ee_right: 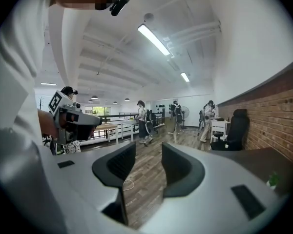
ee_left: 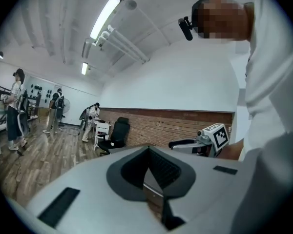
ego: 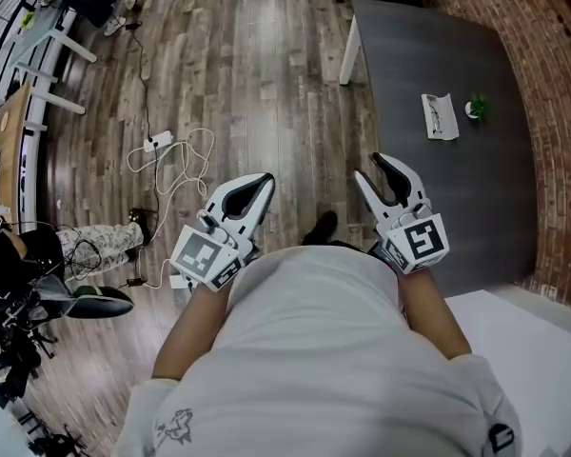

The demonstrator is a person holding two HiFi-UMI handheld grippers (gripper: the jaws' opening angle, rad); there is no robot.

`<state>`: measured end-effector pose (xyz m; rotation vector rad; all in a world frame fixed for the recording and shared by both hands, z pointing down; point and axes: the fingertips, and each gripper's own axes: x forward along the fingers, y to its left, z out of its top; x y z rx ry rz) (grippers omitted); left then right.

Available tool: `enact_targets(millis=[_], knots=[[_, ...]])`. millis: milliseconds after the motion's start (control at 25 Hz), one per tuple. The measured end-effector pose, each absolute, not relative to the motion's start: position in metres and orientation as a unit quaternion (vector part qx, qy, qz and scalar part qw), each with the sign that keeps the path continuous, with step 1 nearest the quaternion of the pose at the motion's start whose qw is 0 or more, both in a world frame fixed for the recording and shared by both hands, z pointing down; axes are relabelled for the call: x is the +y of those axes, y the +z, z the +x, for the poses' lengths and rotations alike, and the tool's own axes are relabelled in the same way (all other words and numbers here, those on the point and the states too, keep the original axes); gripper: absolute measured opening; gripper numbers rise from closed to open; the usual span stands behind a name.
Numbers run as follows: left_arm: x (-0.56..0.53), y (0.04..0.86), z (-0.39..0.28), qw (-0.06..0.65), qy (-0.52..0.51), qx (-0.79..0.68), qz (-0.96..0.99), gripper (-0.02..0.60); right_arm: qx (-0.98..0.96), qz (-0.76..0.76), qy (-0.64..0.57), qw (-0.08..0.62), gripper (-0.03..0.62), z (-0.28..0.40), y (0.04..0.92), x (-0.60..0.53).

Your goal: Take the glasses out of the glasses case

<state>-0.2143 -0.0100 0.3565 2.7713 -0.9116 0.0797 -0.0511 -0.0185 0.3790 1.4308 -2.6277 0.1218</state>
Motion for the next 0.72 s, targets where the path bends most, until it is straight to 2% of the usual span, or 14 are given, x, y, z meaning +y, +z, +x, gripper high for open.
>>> enact_targets(millis=[280,720], knots=[[-0.057,0.368,-0.142,0.110,0.037,-0.244,0.963,0.011,-0.850,0.519,0.051,0.069,0.173,0.009,0.388,-0.054],[-0.146,0.358,-0.059,0.108,0.039,-0.094,0.989,0.011,-0.784,0.612,0.066,0.076,0.172,0.065,0.380,-0.101]])
